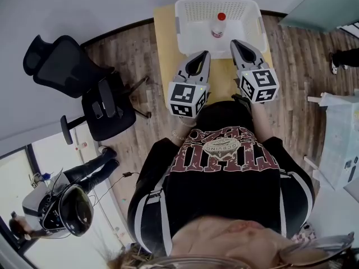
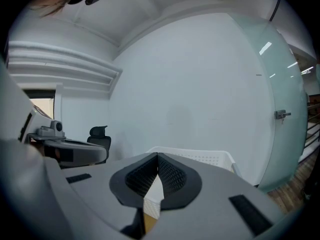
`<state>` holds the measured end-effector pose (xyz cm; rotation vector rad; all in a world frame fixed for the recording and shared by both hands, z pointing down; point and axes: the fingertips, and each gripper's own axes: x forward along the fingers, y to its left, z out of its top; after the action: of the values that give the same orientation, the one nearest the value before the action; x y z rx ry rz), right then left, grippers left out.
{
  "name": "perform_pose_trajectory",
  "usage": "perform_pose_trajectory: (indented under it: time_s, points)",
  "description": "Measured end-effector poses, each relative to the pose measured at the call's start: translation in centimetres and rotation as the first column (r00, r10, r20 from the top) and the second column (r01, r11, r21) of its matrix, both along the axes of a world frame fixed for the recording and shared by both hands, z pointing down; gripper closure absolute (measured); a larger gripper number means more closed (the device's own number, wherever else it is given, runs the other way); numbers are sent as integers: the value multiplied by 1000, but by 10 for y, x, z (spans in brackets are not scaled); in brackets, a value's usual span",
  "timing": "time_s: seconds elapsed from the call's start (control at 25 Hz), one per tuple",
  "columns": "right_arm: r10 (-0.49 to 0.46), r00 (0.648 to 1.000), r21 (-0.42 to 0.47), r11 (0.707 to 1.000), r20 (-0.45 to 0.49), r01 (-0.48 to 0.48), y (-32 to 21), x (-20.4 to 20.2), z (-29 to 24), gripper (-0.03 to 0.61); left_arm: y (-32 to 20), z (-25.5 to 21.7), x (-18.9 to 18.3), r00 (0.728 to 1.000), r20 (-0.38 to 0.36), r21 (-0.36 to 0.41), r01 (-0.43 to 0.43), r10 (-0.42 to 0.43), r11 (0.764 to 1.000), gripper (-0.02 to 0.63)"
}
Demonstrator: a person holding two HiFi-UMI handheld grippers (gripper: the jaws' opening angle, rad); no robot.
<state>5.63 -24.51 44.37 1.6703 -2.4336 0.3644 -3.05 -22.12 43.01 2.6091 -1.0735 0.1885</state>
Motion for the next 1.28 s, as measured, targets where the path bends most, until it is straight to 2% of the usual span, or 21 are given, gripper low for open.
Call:
perform_pose_trajectory:
  time_s: [0.68,1.28]
  points:
    - [-5,995,-34,999,-103,1,-49,18,22,559,-4,8,-21,997,2,-27,74,-74,997,566]
    - [-30,992,-86,996,-125,19,-91,16,46,557,-6,12,-42,991,10,-45,131,-131,990,566]
